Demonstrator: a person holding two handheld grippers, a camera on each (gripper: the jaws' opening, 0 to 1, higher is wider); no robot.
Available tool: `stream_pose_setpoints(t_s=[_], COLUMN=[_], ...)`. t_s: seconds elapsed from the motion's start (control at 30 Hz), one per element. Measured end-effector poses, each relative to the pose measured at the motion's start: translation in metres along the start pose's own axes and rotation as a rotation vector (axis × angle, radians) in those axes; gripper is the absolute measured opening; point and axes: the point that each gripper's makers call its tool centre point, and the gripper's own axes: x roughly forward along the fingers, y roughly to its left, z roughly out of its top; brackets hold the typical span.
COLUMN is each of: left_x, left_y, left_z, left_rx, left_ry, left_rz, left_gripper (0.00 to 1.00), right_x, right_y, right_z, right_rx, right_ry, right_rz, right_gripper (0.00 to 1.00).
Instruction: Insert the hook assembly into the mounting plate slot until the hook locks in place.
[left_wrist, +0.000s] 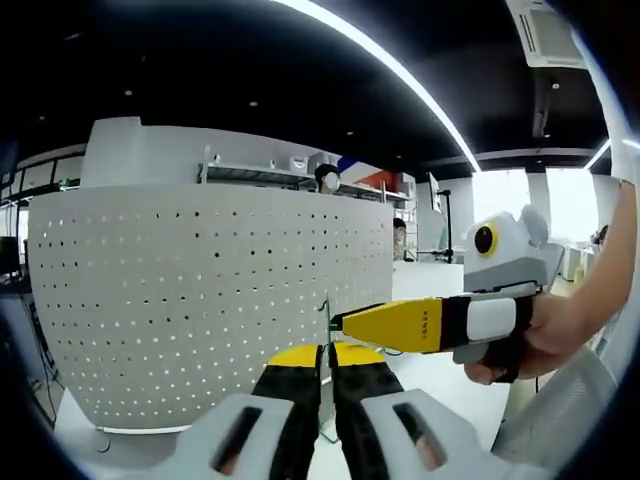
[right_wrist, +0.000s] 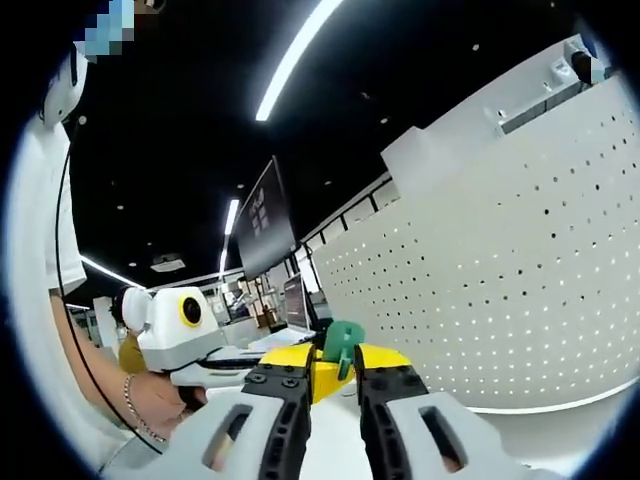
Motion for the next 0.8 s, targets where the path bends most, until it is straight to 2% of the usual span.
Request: stream_pose_setpoints(t_s=[0.27, 0.8], left_x=[0.0007, -0.0006], left_y=[-0.0013, -0.0018], left_z=[0.0009, -0.001], left_rx=[0.004, -0.004], left_ry=[-0.004, -0.003], left_rz=[-0.003, 0.002], left_gripper=[0.03, 0.03], right_x=[-0.0004, 0.0007], right_y=[-0.0057, -0.0059], right_z=[-0.0003, -0.0037], right_rx=[-0.022, 0.01], right_ry=[0.001, 0.006], right_rz=[-0.034, -0.057], right_gripper=[0.02, 0.01])
